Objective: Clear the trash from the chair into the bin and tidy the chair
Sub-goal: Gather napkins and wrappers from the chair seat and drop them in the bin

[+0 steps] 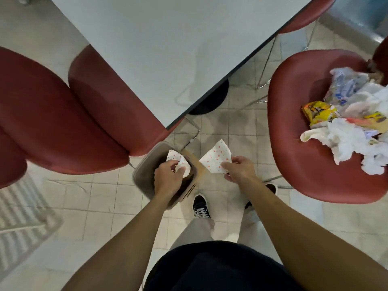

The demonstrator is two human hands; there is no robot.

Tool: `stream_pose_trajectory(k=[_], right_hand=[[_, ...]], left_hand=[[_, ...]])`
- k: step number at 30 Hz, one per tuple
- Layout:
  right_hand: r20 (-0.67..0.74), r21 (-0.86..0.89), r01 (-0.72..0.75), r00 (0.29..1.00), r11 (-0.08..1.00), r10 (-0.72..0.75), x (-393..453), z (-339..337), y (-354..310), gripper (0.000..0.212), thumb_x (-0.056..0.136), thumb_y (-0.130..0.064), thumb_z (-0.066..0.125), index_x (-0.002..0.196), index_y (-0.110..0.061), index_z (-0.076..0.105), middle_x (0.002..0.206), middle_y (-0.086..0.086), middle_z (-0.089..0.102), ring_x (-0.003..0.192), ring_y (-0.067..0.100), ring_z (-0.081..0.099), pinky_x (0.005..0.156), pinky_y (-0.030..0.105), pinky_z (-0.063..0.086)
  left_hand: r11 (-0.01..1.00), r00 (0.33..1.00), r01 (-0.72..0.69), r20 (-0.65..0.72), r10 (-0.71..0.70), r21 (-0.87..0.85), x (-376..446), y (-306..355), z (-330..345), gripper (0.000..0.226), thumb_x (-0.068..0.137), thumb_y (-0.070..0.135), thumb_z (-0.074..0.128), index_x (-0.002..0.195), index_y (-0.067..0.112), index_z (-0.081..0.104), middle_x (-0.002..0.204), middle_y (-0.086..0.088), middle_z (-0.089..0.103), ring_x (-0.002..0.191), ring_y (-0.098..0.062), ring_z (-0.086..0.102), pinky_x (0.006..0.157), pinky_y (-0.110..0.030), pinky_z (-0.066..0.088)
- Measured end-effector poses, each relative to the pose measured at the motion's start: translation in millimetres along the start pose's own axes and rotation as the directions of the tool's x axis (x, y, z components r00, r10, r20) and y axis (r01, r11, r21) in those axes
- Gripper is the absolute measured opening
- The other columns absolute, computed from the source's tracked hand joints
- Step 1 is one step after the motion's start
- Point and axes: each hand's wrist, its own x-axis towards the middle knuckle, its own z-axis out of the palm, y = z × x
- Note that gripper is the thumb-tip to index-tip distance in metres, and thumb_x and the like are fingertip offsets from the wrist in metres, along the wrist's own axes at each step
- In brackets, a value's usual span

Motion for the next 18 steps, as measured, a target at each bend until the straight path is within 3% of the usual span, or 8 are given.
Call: stream_pose_trajectory(k=[5, 8, 10, 12, 15, 18], right_hand=[[0.057, -0.107, 0.065, 0.997, 0.992, -0.059, -15, 60, 11, 0.024, 0.082, -0.008, 0.073, 0.101, -0.014, 0.058, 0.103, 0.012, 0.065, 0.084, 0.022, 0.063, 0.067, 0.034, 0.058], [0.093, -0.174, 0.098, 0.992, 0.980, -0.083, -23, 83, 20, 0.030, 0.076, -0.012, 0.077, 0.098, -0.018, 0.058, 0.100, 0.010, 0.066, 0.086, 0.023, 0.064, 0.079, 0.039, 0.058], [0.104, -0.215, 0.122, 0.989, 0.969, -0.101, -28, 90, 26, 0.031, 0.075, -0.014, 0.078, 0.098, -0.018, 0.058, 0.092, 0.006, 0.064, 0.081, 0.020, 0.062, 0.078, 0.038, 0.057], [0.115, -0.253, 0.139, 0.987, 0.957, -0.113, -30, 90, 30, 0.034, 0.076, -0.015, 0.076, 0.106, -0.015, 0.059, 0.093, 0.006, 0.063, 0.080, 0.021, 0.061, 0.073, 0.035, 0.056], [0.099, -0.287, 0.136, 0.989, 0.948, -0.112, -27, 79, 34, 0.037, 0.078, -0.017, 0.075, 0.111, -0.014, 0.060, 0.098, 0.007, 0.064, 0.083, 0.020, 0.062, 0.079, 0.039, 0.058], [0.071, -0.288, 0.114, 0.993, 0.951, -0.097, -23, 61, 32, 0.034, 0.080, -0.018, 0.074, 0.111, -0.015, 0.060, 0.097, 0.006, 0.062, 0.075, 0.013, 0.059, 0.077, 0.040, 0.058]], left_hand=[[0.995, 0.996, 0.073, -0.049, -0.077, -0.067, 5, -42, -28, 0.033, 0.082, 0.022, 0.068, 0.113, 0.011, 0.069, 0.107, -0.006, 0.070, 0.095, -0.022, 0.063, 0.088, -0.035, 0.053], [0.989, 0.991, 0.121, -0.046, -0.125, -0.084, 3, -60, -37, 0.033, 0.082, 0.021, 0.068, 0.114, 0.014, 0.067, 0.104, -0.003, 0.067, 0.090, -0.019, 0.060, 0.081, -0.028, 0.048], [0.986, 0.987, 0.152, -0.034, -0.155, -0.071, 0, -69, -41, 0.037, 0.082, 0.023, 0.068, 0.118, 0.019, 0.064, 0.108, 0.000, 0.064, 0.092, -0.017, 0.058, 0.082, -0.028, 0.047], [0.988, 0.990, 0.139, -0.029, -0.141, -0.065, -1, -73, -41, 0.036, 0.082, 0.023, 0.068, 0.118, 0.022, 0.063, 0.108, 0.003, 0.063, 0.096, -0.018, 0.060, 0.082, -0.030, 0.050], [0.992, 0.994, 0.106, -0.003, -0.107, -0.072, -4, -69, -36, 0.033, 0.083, 0.022, 0.069, 0.115, 0.021, 0.063, 0.102, 0.003, 0.063, 0.093, -0.017, 0.062, 0.077, -0.026, 0.047], [0.998, 0.999, 0.037, 0.035, -0.035, -0.058, -5, -56, -28, 0.032, 0.082, 0.020, 0.071, 0.113, 0.020, 0.064, 0.112, -0.003, 0.062, 0.096, -0.015, 0.058, 0.086, -0.029, 0.049]])
